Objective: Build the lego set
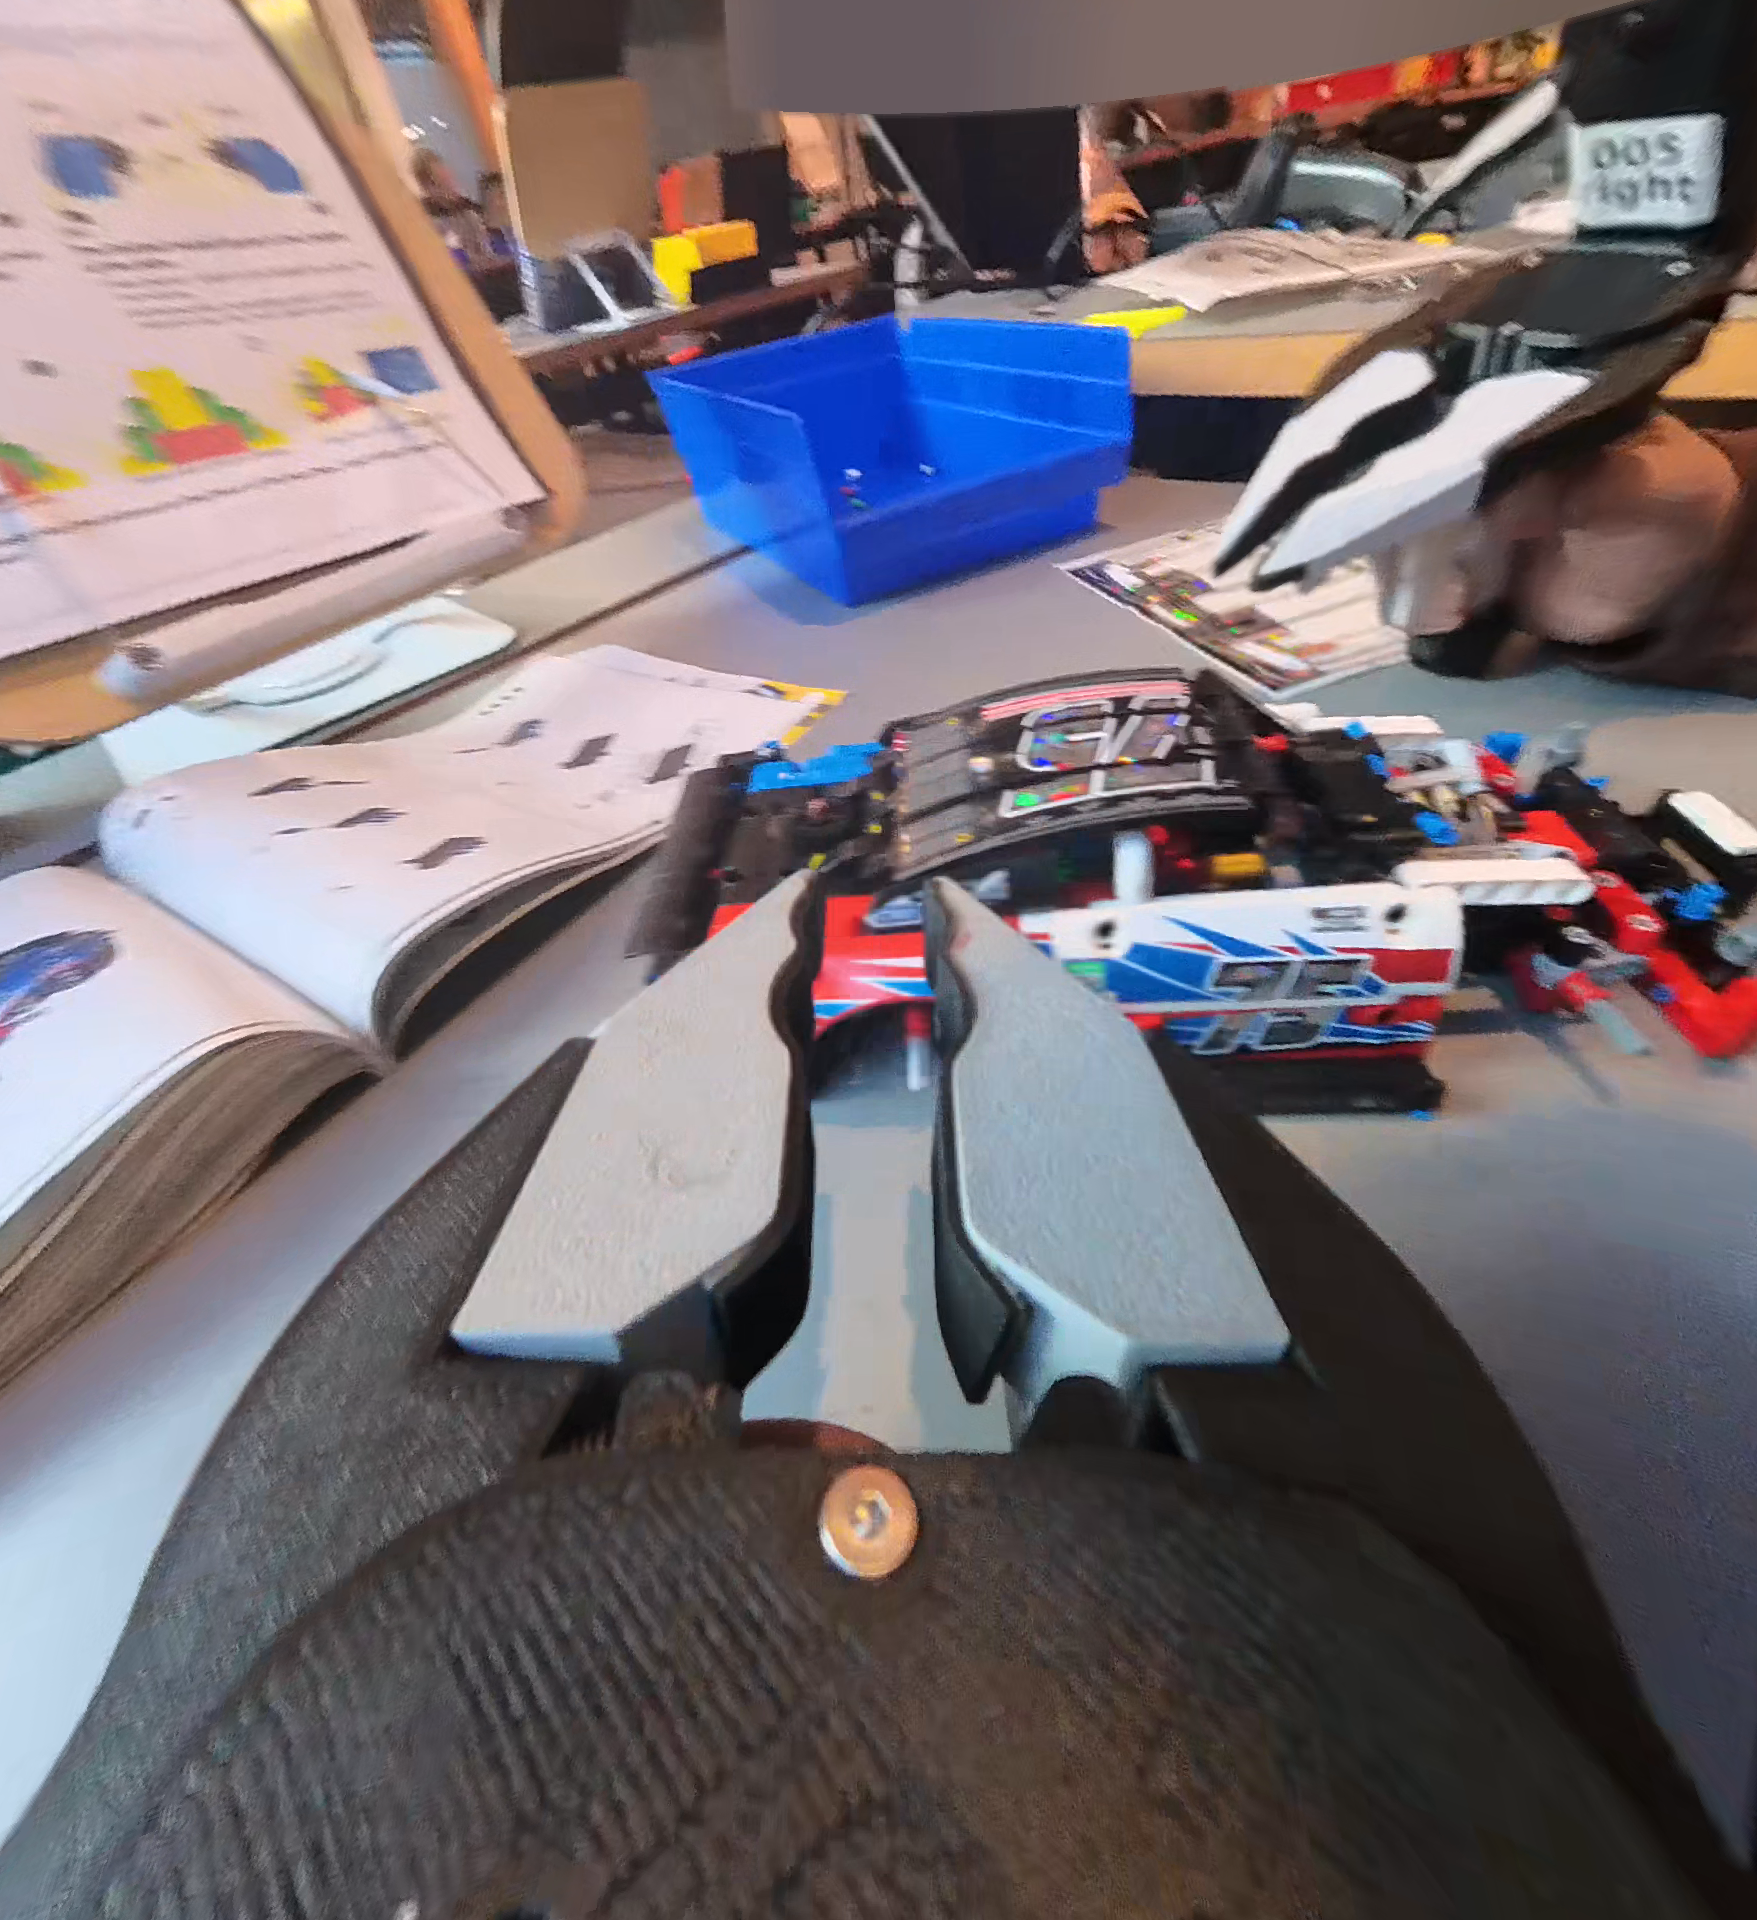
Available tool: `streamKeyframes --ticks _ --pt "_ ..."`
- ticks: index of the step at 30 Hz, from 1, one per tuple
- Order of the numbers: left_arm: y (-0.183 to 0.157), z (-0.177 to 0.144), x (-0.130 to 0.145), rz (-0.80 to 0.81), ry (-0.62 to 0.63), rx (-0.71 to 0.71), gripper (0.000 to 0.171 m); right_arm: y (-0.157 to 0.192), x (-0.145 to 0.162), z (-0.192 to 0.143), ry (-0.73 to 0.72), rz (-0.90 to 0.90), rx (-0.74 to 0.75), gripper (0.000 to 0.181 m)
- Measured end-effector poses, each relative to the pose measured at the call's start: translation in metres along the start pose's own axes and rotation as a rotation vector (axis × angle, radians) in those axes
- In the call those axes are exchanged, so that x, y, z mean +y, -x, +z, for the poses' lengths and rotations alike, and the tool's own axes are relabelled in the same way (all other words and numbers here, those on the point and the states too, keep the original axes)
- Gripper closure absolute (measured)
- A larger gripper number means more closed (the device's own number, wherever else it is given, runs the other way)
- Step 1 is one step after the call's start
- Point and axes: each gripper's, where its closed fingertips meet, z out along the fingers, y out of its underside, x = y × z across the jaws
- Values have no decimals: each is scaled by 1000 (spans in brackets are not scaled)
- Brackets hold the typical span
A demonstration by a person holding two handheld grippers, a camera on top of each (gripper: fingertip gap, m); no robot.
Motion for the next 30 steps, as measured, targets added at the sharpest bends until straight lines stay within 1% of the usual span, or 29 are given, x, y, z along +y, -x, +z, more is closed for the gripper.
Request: streamKeyframes --ticks 2,4,11,15,17,19,21,22,24,26,27,28,29,30 --pt "7 -2 -3 -43 -33 2 156 -5 -2 -2 -19 25 7 168" --pt "8 -2 -4 -70 -41 18 156 -8 -4 -5 -43 57 4 166" --pt "0 -2 -6 -32 -52 54 157 -17 -9 -11 -97 140 -5 164" --pt "2 -6 -10 -44 -92 47 158 -22 -9 -10 -93 167 6 163" --pt "7 -12 -15 -53 -136 17 158 -23 -7 -8 -79 185 -3 162" --pt "11 -22 -22 -59 -207 -11 160 -24 -5 -7 -63 203 -5 160" --pt "8 -36 -28 -49 -282 26 157 -28 -3 -5 -52 209 18 158" --pt "7 -44 -31 -53 -318 59 150 -29 -2 -5 -49 206 35 158" --pt "7 -56 -34 -84 -365 126 124 -34 -2 -6 -47 197 79 158" --pt "10 -68 -27 -76 -333 184 105 -41 -1 -7 -42 193 135 158" --pt "17 -75 -22 -61 -310 186 90 -47 0 -8 -39 192 174 158" --pt "25 -82 -18 -37 -291 169 85 -52 1 -9 -35 190 220 157" --pt "35 -90 -18 -36 -300 132 87 -58 2 -11 -31 188 266 157" --pt "43 -99 -22 -59 -337 98 91 -63 4 -14 -26 186 311 157"
